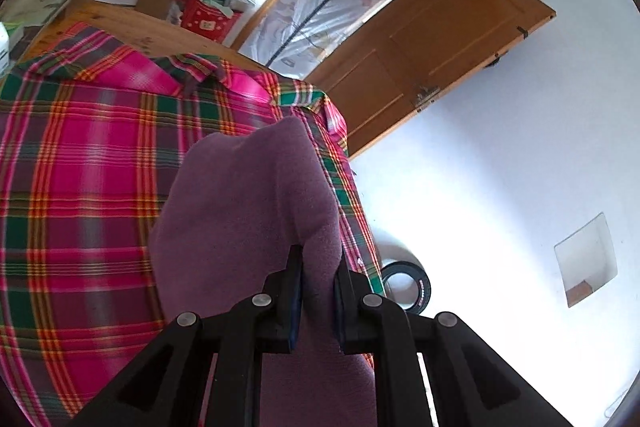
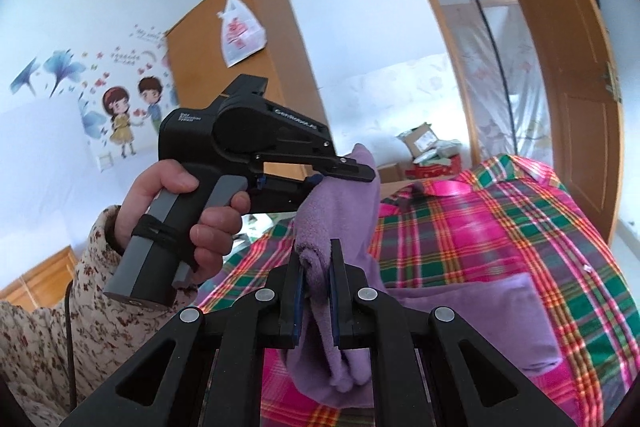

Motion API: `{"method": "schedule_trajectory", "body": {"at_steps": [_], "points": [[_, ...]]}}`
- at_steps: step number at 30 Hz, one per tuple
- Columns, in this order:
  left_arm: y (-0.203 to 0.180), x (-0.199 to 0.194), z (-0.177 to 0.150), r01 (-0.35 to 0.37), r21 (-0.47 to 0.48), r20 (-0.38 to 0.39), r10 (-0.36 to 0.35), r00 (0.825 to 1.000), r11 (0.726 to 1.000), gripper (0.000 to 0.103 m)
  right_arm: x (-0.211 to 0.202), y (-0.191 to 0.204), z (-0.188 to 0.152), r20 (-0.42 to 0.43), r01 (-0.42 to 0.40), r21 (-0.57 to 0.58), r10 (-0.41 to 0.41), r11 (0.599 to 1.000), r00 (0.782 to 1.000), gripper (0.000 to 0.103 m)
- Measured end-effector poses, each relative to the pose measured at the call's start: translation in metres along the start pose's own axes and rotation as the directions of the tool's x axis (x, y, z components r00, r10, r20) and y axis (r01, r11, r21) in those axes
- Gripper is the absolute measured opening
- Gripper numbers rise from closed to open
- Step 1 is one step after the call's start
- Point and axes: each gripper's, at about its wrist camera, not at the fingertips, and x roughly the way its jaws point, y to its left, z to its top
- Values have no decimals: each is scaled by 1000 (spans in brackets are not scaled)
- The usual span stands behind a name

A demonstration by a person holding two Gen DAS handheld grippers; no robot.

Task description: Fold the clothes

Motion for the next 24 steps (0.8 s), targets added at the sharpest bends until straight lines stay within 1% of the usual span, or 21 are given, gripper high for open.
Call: {"method": "schedule_trajectory", "body": {"at_steps": [11,16,24], "points": [[-33,61,-1,-11,37,-77,14,997,999,13,-15,-49,0,8,82,89,-83,993,997,10],[-43,91,0,-22,46,-119,28,993,999,13,-19,-74,-5,-8,120,125,-120,985,993,10],[-48,138,-4,-48,53,-190,58,980,997,13,-20,-112,-21,-55,179,184,-172,967,984,10]]}}
